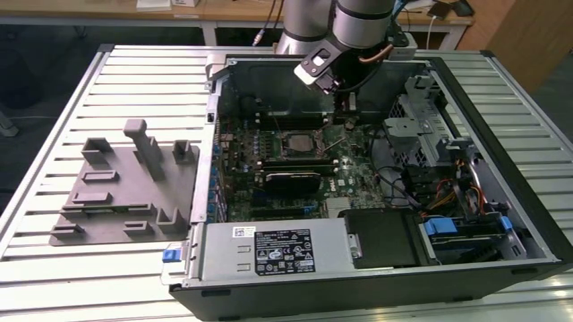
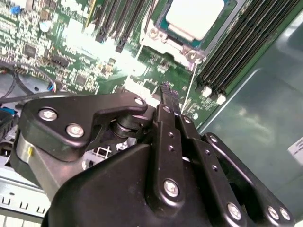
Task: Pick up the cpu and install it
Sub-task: 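Close the cpu cover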
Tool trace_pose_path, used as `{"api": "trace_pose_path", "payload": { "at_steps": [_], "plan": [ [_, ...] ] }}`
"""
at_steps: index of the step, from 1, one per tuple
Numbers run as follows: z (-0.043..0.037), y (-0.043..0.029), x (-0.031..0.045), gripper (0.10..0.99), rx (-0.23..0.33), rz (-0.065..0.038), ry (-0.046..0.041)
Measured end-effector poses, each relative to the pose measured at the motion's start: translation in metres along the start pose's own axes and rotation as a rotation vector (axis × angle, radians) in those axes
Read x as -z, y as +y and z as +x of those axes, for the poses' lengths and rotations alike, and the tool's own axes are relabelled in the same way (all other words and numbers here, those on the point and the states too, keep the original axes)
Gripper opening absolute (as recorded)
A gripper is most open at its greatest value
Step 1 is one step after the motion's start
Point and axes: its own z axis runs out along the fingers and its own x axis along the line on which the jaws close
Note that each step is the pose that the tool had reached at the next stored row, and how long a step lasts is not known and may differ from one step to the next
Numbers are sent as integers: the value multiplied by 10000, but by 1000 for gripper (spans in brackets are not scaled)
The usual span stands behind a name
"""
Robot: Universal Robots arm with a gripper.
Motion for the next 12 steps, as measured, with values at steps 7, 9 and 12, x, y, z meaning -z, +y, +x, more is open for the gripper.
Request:
{"api": "trace_pose_path", "payload": {
  "at_steps": [7, 9, 12],
  "plan": [
    [6, 181, -6, 106, 0, 7, -1],
    [8, 230, -7, 106, 0, 9, 0],
    [11, 294, -10, 106, 0, 9, 0]
  ]
}}
